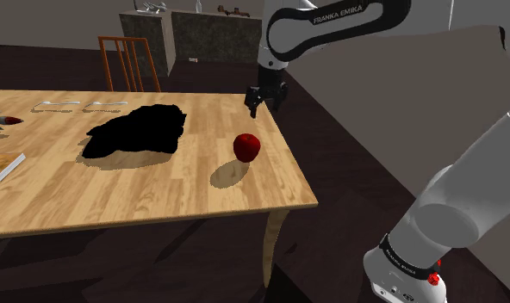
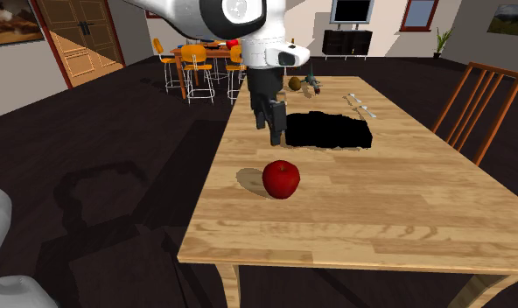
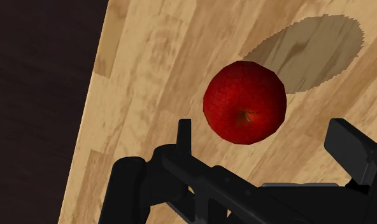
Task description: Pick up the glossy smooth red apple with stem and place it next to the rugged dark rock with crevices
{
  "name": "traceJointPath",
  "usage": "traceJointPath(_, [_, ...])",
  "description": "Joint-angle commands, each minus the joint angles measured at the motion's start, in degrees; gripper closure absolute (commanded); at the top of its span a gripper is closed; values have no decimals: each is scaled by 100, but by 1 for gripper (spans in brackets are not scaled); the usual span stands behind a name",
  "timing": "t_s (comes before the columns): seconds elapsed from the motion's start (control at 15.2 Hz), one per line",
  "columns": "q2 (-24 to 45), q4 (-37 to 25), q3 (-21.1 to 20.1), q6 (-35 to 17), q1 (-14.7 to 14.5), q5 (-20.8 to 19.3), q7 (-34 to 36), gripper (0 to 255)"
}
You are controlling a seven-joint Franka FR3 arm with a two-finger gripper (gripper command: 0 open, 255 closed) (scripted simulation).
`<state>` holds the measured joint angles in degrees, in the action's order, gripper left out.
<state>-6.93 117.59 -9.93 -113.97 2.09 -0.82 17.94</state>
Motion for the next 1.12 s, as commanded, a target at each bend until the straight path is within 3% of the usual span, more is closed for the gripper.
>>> traceJointPath(0.0, [463,-250,-25,-109,6,-13,186,0])
traceJointPath(0.33, [1492,-943,-24,-222,-14,-40,544,0])
traceJointPath(1.06, [1699,-608,-15,-759,-26,-87,576,0])
